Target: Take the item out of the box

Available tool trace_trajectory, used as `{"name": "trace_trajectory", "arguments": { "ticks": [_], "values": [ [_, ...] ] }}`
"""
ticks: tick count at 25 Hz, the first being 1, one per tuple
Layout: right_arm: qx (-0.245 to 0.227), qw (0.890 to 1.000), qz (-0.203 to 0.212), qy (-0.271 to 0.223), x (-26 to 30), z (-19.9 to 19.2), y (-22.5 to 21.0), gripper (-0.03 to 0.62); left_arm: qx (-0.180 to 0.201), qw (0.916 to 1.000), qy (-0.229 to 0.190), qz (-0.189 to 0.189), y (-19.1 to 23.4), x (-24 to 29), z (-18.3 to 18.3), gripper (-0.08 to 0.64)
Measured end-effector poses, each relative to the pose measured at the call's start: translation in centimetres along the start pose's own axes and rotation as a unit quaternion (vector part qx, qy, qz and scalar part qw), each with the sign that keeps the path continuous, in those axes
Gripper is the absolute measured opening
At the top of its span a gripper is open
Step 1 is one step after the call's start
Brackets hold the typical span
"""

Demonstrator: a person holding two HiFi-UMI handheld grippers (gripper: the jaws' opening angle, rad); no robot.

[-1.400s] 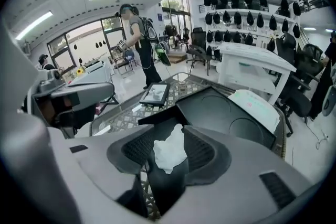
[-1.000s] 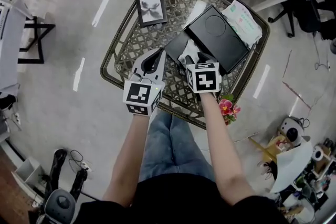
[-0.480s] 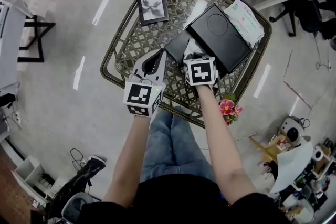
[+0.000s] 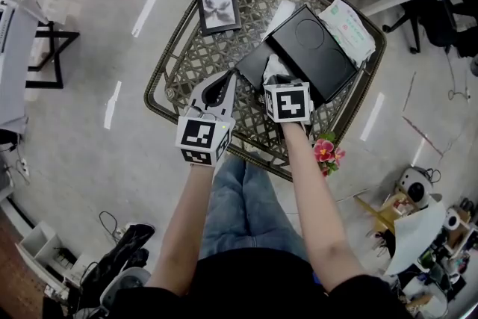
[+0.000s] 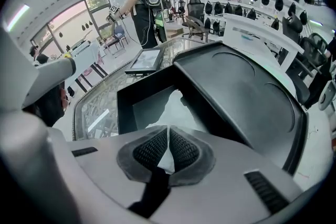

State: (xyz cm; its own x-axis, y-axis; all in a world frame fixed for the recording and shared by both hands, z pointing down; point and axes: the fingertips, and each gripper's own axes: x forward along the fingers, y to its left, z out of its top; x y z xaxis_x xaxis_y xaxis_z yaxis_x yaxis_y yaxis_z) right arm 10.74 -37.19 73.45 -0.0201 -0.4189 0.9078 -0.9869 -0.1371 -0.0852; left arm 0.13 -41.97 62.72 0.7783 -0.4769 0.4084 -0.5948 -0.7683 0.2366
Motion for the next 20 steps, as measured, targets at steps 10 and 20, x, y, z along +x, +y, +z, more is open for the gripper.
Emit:
{"name": "trace_trajectory", "arguments": {
  "ticks": [10, 20],
  "values": [
    [0.021, 0.999, 0.017, -0.042, -4.3, 1.4, 0.4, 0.014, 0.010, 0.9998, -0.019, -0.003, -1.3, -1.2, 2.6, 0.019],
    [0.049, 0.975, 0.059, -0.206, -17.4, 6.7, 0.8, 0.015, 0.042, 0.9959, -0.080, -0.009, -4.5, -4.8, 10.5, 0.020]
  ]
}}
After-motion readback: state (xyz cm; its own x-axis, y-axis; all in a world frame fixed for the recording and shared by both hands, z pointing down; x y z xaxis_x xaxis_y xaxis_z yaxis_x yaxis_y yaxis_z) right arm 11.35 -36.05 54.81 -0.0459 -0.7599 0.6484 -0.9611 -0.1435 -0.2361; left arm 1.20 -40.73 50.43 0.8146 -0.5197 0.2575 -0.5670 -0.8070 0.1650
